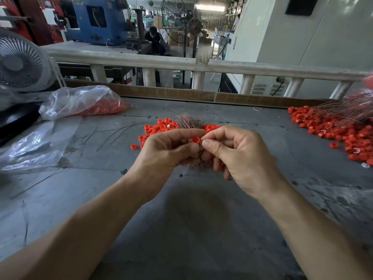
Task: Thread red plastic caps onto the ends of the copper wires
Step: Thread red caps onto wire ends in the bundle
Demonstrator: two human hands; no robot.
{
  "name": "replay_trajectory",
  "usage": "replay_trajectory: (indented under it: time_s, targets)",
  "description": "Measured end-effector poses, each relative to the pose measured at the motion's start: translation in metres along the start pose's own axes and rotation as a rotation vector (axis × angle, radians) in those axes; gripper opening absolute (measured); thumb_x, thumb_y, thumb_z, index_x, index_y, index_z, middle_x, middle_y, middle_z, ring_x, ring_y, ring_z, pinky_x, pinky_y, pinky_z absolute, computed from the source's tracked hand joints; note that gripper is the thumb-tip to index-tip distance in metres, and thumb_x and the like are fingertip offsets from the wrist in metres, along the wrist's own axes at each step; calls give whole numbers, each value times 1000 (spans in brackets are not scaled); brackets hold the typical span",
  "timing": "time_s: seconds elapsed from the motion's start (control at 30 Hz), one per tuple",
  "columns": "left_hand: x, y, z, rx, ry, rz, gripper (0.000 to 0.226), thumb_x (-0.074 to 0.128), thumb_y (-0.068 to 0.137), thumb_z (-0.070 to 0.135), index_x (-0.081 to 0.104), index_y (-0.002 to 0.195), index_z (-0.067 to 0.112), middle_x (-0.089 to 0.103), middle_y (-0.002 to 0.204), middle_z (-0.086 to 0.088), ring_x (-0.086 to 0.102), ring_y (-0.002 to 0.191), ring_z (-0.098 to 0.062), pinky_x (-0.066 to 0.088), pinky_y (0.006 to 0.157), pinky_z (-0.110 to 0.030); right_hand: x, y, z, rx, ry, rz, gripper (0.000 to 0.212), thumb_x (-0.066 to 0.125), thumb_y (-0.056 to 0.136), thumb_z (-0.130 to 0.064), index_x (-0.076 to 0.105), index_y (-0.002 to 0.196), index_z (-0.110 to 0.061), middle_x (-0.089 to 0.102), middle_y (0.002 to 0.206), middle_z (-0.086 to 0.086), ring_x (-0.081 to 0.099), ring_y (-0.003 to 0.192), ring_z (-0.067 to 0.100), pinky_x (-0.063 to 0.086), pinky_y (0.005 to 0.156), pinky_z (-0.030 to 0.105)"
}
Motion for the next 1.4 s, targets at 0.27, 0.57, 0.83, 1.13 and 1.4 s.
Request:
replay_trajectory:
  time_s: [0.27,0.57,0.83,1.13,1.4]
  targets:
    - [2,0,-2,22,83,-64,30,65,89,8,73,117,17,75,93,-5,67,84,-16,58,75,-28,-1,-1,-3,-25,-22,-3,10,71,94,-13,75,86,-19,70,66,7,56,49,13,40,43,16]
    - [-5,2,-2,45,57,30,20,71,79,15,74,99,17,71,82,-3,63,71,-14,58,68,-29,-1,-1,-3,-17,-44,9,12,73,92,-13,75,83,-20,69,62,-1,54,47,5,40,43,14]
    - [-4,0,-1,25,8,50,23,71,76,14,82,95,21,73,84,-10,69,76,-16,60,73,-27,-3,-3,-4,-29,-105,35,12,75,90,-16,76,79,-21,68,59,-2,55,49,0,41,50,13]
    - [-5,-1,-1,-36,-50,61,24,67,82,15,80,102,14,72,88,-15,71,81,-21,60,77,-31,-4,-3,-5,-30,-129,51,12,76,90,-18,75,78,-22,67,60,-2,56,55,4,46,53,21]
    - [-4,-2,-1,-54,-59,59,23,67,83,10,80,101,12,73,87,-15,72,81,-21,60,77,-31,-3,-2,-2,-6,-103,52,14,76,89,-17,75,76,-21,62,54,-11,52,51,-1,40,52,13]
Point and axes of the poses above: each hand's wrist, its own y-axis towards the middle knuckle, its own x-axis out of the palm, z = x × y, the point moved 7 cm from there along y, towards the middle knuckle
